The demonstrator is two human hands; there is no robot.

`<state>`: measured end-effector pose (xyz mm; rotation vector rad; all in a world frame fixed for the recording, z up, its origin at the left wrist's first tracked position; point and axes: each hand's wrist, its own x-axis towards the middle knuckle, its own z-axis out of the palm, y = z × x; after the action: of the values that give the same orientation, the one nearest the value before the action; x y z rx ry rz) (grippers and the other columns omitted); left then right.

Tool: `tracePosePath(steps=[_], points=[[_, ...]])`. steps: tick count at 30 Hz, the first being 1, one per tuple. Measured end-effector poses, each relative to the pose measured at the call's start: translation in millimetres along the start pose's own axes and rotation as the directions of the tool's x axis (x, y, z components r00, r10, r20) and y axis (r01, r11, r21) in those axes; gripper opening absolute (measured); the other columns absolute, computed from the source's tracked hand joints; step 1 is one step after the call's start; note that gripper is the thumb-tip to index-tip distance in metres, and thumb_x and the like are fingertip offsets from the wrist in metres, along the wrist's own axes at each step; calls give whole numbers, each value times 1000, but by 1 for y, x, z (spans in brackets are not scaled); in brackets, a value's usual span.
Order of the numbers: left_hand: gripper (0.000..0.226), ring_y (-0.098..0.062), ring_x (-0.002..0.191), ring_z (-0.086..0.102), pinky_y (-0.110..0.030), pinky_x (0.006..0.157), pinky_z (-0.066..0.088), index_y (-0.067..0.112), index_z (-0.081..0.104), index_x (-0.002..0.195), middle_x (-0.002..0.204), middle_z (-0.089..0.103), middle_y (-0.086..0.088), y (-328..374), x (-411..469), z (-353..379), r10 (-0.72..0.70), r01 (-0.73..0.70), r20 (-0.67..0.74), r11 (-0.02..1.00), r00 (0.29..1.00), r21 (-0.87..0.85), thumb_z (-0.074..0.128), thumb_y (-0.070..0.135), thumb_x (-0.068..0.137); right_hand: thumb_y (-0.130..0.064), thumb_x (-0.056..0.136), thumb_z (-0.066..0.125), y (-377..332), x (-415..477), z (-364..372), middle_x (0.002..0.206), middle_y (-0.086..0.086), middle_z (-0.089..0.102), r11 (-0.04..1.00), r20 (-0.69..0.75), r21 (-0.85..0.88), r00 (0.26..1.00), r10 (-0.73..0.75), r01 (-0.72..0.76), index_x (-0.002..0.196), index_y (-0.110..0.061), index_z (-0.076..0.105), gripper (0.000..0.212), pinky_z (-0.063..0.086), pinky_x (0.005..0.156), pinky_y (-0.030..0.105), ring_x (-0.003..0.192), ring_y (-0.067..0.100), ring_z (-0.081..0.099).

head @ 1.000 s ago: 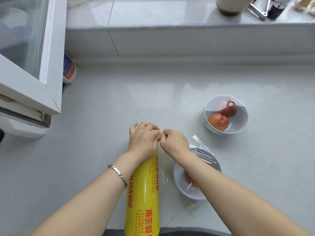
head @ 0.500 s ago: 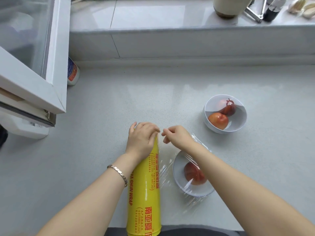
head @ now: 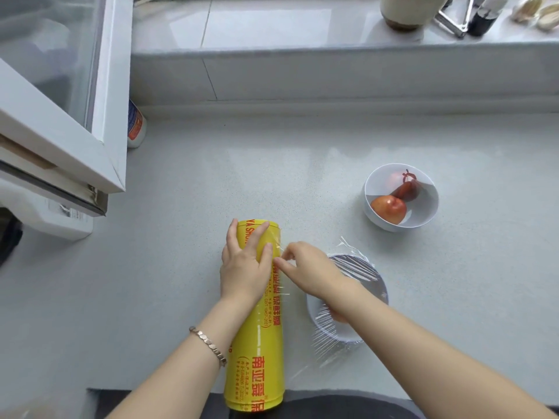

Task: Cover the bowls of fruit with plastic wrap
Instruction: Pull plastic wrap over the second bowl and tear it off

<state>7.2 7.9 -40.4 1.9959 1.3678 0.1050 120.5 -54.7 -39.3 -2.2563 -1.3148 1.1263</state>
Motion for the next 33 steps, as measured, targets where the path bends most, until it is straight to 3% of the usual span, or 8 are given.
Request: tracePosePath(steps=[5, 10, 16, 19, 21, 24, 28, 33], points=[[42, -30, 133, 28, -40, 100, 36, 49, 41, 130, 154, 10, 2, 4, 0, 0, -17, 17, -43, 1000, 999, 8, 51, 43, 89, -31, 87, 50, -1, 3, -1, 92, 12, 67, 997, -98, 72, 995, 0, 7, 57, -17, 42, 34, 47, 79, 37, 97, 31, 59], [42, -29, 132, 30, -40, 101, 36, 51, 42, 129, 154, 12, 3, 3, 1, 0, -11, 12, -48, 1000, 999, 15, 53, 42, 89, -30, 84, 49, -4, 5, 6, 99, 13, 71, 997, -190, 68, 981, 39, -26, 51, -13, 35, 40, 48, 73, 36, 91, 35, 60], [40, -27, 133, 30, -41, 101, 37, 50, 42, 129, 154, 12, 4, 0, 1, -2, -2, 2, -47, 1000, 999, 4, 51, 43, 90, -22, 80, 40, -5, 11, 5, 75, 17, 61, 997, -185, 24, 979, 83, -80, 49, -16, 28, 33, 30, 60, 30, 70, 32, 41], [39, -26, 134, 31, -41, 103, 36, 45, 46, 128, 153, 15, 1, -6, 4, -6, 12, -15, -51, 998, 999, -58, 53, 39, 90, -14, 80, 45, -7, 13, 2, 69, 11, 56, 993, -145, 43, 982, 119, -114, 54, -16, 37, 27, 31, 61, 29, 74, 33, 47], [39, -29, 132, 34, -41, 102, 37, 40, 46, 128, 150, 17, -2, -9, 6, -7, 14, -17, -46, 997, 999, -75, 54, 35, 90, -17, 81, 48, -7, 11, 3, 85, 8, 62, 994, -156, 40, 982, 110, -105, 76, -16, 53, 7, 37, 67, 31, 89, 33, 56], [38, -34, 123, 42, -39, 98, 38, 34, 47, 124, 143, 20, -6, -3, 10, -6, -9, 6, -41, 998, 999, -62, 57, 32, 88, -10, 81, 46, -4, 6, 2, 111, 5, 61, 999, -209, 27, 978, 30, -25, 104, -15, 56, 25, 40, 82, 33, 103, 28, 55], [41, -37, 120, 43, -40, 99, 38, 31, 48, 118, 138, 21, -7, 5, 16, -5, -48, 47, -38, 999, 998, -19, 64, 41, 81, -6, 78, 41, 0, -1, 9, 101, 6, 68, 989, -291, -36, 945, -148, 144, 83, -10, 70, 30, 47, 78, 34, 93, 30, 62], [41, -38, 119, 43, -42, 99, 38, 28, 47, 120, 136, 22, -9, 10, 17, -2, -18, 20, -44, 999, 999, 43, 62, 41, 84, -10, 68, 37, 12, -3, 16, 78, 7, 73, 962, -421, -74, 866, -270, 264, 58, -13, 70, 35, 56, 57, 33, 66, 24, 69]])
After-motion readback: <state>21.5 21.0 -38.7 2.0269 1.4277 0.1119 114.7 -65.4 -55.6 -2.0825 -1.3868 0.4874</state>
